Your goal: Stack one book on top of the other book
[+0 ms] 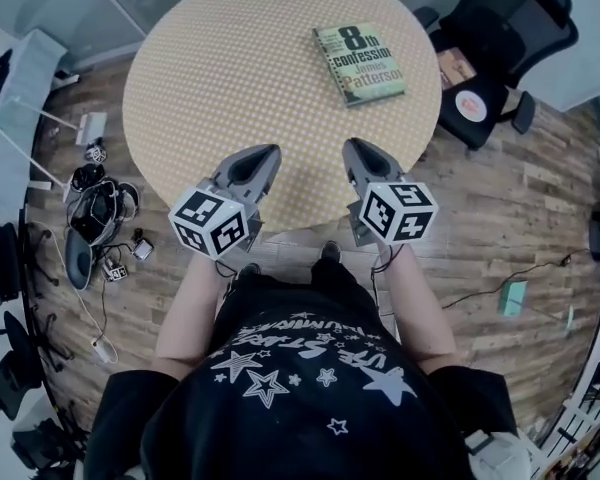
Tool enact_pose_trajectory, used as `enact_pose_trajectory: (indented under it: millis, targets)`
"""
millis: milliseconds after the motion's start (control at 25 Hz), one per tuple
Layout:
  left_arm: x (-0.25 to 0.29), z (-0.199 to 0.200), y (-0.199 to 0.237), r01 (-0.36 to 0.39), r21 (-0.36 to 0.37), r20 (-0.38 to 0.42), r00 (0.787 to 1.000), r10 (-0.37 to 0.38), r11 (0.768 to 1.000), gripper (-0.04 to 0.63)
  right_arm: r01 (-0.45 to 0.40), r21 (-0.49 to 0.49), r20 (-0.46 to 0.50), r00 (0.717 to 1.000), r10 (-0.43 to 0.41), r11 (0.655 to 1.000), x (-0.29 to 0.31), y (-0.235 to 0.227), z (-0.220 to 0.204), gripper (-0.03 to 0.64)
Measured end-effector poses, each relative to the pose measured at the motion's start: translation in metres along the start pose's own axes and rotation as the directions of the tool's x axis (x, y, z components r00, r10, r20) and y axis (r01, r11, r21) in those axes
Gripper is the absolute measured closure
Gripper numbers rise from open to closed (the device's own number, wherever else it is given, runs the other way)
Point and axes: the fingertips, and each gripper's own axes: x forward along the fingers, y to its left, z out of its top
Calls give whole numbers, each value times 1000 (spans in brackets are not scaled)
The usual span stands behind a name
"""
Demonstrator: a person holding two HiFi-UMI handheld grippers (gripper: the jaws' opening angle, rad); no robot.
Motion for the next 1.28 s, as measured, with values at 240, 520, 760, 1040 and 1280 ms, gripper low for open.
enact_pose_trajectory:
  millis: [240, 520, 760, 1040, 1280]
  targets:
    - [-41, 5, 29, 67, 34, -2, 998, -67, 997, 586, 71, -6, 33, 997, -71, 997, 11, 50, -7, 569]
    - [-91, 0, 62, 127, 52, -7, 992, -127, 991, 586, 143, -24, 59, 988, -141, 989, 25, 112, -28, 569]
    - [-142, -10, 92, 153, 33, -15, 988, -152, 988, 586, 211, -15, 73, 975, -209, 977, 26, 168, -58, 569]
    - [-183, -17, 116, 169, 36, -23, 986, -168, 985, 586, 264, -3, 51, 963, -263, 965, 25, 212, -91, 570]
    - [-211, -21, 121, 163, 17, -20, 987, -162, 987, 586, 273, -28, 58, 961, -271, 962, 22, 245, -95, 571]
